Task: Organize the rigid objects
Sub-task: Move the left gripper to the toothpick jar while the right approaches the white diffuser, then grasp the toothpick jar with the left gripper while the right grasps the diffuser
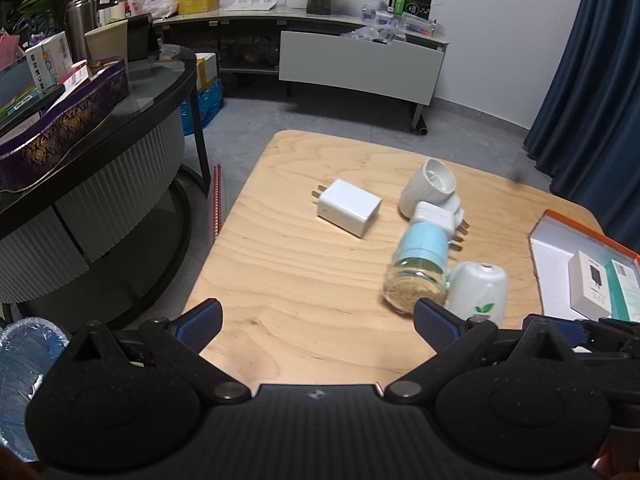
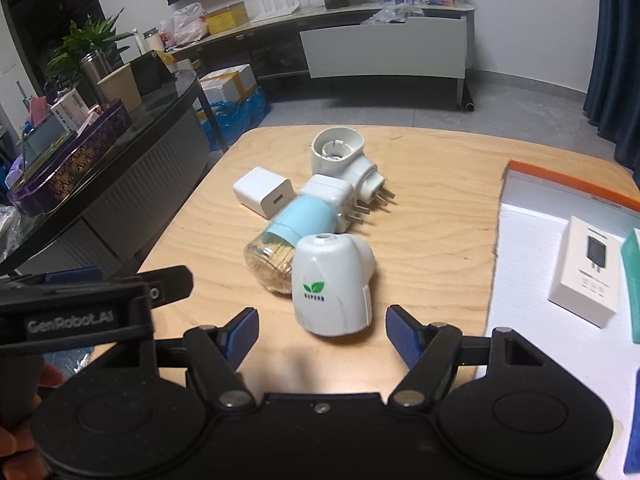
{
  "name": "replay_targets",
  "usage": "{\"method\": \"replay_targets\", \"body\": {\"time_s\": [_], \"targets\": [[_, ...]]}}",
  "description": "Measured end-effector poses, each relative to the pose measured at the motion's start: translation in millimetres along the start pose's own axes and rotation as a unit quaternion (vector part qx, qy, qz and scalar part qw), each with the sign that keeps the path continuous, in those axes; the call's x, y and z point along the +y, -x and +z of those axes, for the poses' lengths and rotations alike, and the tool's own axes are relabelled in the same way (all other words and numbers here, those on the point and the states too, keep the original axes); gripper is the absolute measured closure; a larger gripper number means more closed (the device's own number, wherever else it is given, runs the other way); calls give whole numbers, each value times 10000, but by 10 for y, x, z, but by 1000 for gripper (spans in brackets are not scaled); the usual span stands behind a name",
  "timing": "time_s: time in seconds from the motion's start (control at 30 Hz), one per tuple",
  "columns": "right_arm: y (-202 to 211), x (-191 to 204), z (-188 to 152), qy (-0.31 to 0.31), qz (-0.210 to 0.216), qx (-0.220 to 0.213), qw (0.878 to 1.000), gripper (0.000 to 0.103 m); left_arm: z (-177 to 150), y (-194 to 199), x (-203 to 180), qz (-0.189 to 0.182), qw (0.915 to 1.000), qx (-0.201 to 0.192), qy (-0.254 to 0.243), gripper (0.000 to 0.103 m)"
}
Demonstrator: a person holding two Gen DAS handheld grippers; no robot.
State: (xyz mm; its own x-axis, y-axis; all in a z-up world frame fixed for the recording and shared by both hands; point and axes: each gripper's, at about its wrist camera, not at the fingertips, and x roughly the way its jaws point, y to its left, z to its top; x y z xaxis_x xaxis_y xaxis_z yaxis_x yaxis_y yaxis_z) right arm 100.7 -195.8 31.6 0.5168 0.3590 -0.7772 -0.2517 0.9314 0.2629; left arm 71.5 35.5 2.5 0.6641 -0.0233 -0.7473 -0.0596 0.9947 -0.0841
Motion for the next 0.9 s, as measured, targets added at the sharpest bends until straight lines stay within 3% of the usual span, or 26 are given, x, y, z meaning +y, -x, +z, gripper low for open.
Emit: {"method": "replay_targets", "body": {"time_s": [0.3,0.37,0.43,0.9], "targets": [[-355,10,84,-1,-57,191,9998,20,59,-134,89,43,10000,75,48,0],[-410,-4,101,24,-49,188,9998,34,67,-158,91,29,9999,95,37,0],[-439,-46,103,-24,3,154,9999,38,74,-186,87,-2,9999,108,28,0],[-60,-502,-22,-478,-325,-207,9981,39,154,-455,-351,-414,9981,145,-437,0]]}}
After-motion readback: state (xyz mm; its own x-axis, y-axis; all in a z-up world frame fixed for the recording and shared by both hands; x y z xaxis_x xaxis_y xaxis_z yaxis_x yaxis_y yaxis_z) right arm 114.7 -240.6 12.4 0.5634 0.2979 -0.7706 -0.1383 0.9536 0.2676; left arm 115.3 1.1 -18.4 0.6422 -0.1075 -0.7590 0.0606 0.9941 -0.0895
